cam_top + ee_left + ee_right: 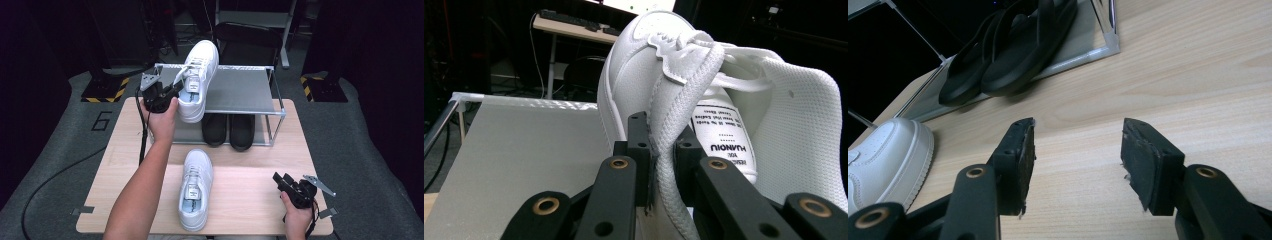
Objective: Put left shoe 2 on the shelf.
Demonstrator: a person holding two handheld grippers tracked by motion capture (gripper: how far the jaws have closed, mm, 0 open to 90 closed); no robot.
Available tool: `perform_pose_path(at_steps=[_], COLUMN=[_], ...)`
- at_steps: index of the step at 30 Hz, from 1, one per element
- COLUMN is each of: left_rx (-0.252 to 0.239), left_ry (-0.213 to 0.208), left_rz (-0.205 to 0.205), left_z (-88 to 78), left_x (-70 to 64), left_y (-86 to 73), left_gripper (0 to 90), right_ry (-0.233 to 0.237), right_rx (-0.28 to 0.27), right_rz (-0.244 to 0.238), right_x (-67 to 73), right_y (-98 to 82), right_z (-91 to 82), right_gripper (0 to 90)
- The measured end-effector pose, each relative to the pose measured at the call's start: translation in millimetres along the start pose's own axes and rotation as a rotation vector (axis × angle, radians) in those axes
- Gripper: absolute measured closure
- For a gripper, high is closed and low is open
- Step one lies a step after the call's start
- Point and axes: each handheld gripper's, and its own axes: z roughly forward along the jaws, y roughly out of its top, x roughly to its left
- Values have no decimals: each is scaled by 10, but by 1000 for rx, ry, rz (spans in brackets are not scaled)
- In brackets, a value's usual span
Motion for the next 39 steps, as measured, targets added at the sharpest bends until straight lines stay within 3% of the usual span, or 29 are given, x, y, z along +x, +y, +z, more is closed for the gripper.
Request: perform_pose_path(at_steps=[15,18,24,29,39], left_rx=[17,26,50,73,107], left_ry=[29,41,67,64,99], left_rz=[-43,-31,-18,-50,-48], left_z=[339,398,562,681,877], left_x=[-7,-15,-89,-127,-204], left_y=[35,67,126,132,92], left_gripper=[828,828,827,827,827], right_ry=[-2,-1,2,0,7], right_rx=[-10,-13,-12,-13,-17], right_rz=[13,20,17,17,29], right_x=[-41,-53,-52,-64,-77], right_y=[-10,-5,-5,-6,-5], right_z=[-49,-58,-57,-65,-86], right_gripper=[474,474,474,474,474])
